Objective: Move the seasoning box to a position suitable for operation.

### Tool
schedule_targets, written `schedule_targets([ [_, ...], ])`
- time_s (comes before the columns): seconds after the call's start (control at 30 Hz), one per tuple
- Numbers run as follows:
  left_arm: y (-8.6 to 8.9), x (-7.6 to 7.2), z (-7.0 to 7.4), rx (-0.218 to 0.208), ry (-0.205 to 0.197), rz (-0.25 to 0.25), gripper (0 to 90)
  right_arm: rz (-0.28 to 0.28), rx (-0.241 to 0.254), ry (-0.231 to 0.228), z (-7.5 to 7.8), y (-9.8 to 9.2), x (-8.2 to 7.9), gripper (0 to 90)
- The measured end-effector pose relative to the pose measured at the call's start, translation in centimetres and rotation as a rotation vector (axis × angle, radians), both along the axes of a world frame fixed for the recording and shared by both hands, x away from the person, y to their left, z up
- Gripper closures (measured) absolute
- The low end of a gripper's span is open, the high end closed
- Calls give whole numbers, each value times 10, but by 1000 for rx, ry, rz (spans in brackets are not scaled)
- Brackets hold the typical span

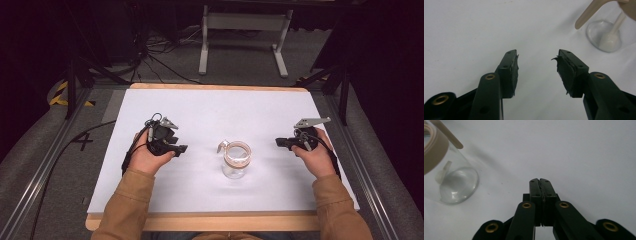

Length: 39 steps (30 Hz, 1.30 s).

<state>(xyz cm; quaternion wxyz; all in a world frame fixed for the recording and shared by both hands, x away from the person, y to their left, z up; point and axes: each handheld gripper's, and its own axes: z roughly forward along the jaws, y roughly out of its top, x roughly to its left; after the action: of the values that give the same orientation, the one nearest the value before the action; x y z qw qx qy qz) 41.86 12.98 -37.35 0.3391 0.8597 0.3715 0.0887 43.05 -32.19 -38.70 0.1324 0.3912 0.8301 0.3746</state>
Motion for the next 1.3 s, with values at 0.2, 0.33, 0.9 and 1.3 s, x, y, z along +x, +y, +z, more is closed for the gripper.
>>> schedule_targets([
  [0.2, -4, -3, 6, -2, -9, -78, 601, 10, 0, -27, 6, -3, -6, 900],
  [0.33, -7, -3, 11, -16, -27, -111, 666, 8, 12, -32, 11, -5, -11, 900],
  [0.9, -38, 9, 8, -120, -93, -275, 899, 26, 25, -38, 12, -15, -38, 900],
  [1.3, -70, 14, -21, -206, -109, -333, 892, 35, 33, -50, 10, -19, -48, 900],
])
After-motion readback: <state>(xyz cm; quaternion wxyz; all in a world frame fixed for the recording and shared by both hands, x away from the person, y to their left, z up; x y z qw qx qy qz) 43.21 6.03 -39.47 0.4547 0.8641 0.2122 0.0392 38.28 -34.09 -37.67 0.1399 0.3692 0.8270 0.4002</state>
